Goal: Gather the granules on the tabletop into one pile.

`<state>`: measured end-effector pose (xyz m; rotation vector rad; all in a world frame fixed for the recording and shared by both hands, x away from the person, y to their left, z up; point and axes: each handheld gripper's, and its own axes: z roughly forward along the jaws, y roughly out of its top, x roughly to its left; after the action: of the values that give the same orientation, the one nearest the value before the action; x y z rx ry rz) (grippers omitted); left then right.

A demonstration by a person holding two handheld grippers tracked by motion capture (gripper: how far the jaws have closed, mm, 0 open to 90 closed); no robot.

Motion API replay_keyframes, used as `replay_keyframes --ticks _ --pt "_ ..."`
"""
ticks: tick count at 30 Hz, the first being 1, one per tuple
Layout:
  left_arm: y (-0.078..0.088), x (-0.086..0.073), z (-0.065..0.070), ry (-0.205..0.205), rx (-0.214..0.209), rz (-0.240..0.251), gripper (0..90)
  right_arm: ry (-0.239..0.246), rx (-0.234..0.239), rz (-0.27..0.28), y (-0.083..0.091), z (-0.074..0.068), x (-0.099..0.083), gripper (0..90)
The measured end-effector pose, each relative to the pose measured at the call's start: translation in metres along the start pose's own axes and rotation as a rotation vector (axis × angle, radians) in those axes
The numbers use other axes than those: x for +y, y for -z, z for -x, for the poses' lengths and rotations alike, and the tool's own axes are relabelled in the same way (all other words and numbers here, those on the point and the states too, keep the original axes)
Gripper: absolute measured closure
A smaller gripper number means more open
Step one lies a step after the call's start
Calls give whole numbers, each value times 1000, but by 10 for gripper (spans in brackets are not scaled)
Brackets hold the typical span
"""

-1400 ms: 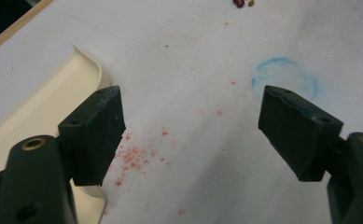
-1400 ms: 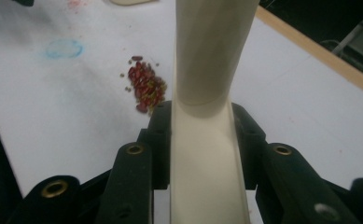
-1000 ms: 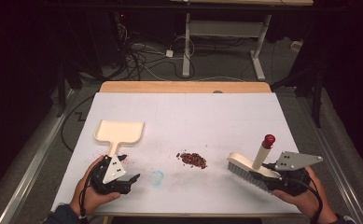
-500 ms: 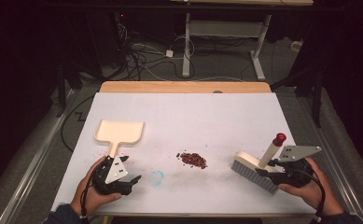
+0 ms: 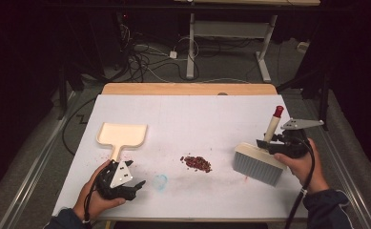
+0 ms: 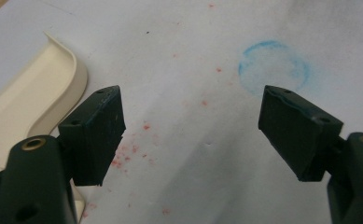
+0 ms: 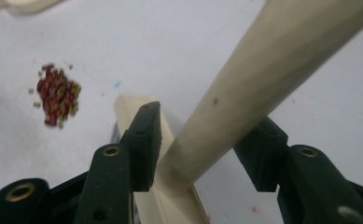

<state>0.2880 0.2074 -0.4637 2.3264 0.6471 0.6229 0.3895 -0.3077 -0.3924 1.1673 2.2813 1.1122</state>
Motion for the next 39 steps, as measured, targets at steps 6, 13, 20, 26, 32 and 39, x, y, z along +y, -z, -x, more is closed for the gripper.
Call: replay_keyframes --ticks 6,13,20,26,32,39 --pt "-2 0 1 -4 -10 -6 218 -81 -90 -27 -23 9 9 583" --pt "-2 0 1 -6 -13 -5 218 -29 -194 -80 -56 5 21 569" --pt "-2 0 1 -7 -15 -4 218 -12 -251 -122 -84 13 24 542" --pt "-2 0 1 -10 -17 -5 218 -22 -276 -105 -91 20 23 520" --pt "-2 0 1 -8 -14 -1 218 -26 -276 -75 -88 20 23 490" --pt "-1 0 1 -9 -10 0 218 -6 -258 6 -78 12 27 444"
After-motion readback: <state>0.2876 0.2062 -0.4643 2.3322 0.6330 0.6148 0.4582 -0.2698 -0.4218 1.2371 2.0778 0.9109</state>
